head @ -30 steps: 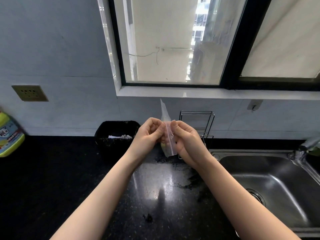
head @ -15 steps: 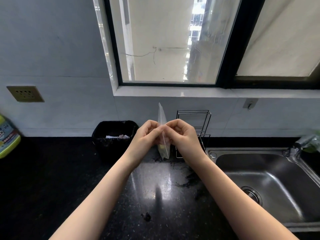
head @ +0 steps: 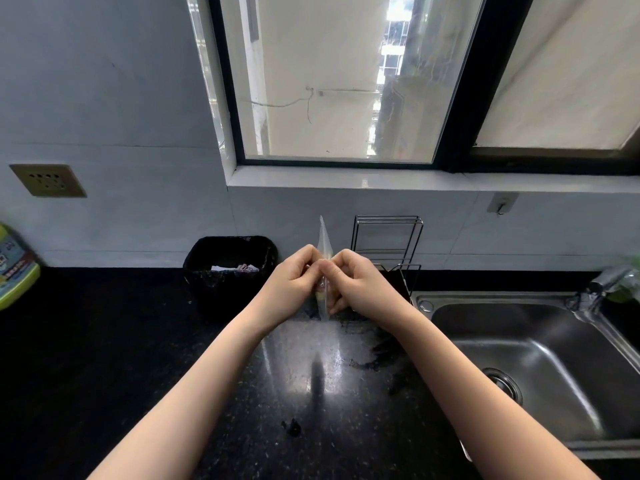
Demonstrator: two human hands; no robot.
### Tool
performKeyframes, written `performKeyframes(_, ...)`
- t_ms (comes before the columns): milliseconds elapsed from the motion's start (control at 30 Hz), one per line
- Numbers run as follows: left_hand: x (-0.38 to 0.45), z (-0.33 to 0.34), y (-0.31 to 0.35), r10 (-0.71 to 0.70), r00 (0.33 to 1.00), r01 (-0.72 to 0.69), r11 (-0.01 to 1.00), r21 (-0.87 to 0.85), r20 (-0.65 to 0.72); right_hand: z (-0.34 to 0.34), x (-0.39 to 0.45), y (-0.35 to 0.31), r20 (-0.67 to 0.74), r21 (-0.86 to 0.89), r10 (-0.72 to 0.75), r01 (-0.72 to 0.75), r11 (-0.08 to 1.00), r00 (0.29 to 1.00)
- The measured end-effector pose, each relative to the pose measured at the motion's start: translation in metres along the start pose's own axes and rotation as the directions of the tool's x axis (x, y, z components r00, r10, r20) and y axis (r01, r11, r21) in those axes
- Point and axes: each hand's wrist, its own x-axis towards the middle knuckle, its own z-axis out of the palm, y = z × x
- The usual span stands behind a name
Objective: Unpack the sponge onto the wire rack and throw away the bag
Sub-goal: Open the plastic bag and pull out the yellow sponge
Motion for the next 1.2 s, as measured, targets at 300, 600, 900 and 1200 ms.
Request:
performKeyframes(300,-0.005,0.001,0.006,-0.105,0.994,0.105,0.993,-0.056,-0.004,-0.003,0.005,-0.001,0.023,-0.104,-0.114,0.115,0.988,0.993)
performKeyframes(600,-0.007,0.010,0.011,-0.178,0.965,0.122,0.955,-0.272,-0.192,0.009,0.006,0.006,-0.227,0.060,-0.145,0.162,0.985,0.963)
performKeyframes(900,-0.008,-0.020,0.000,-0.068,0.952,0.126,0.976,0.180,-0.298,-0.018,0.002,0.006,-0.333,-0.348,-0.211,0.089,0.933,0.919)
performKeyframes(1200,-0.016,-0.034,-0.003,0.078,0.958,0.097,0.816,0.570,-0.275,-0.030,-0.002,0.006,-0.298,-0.755,-0.246,-0.069,0.652,0.922)
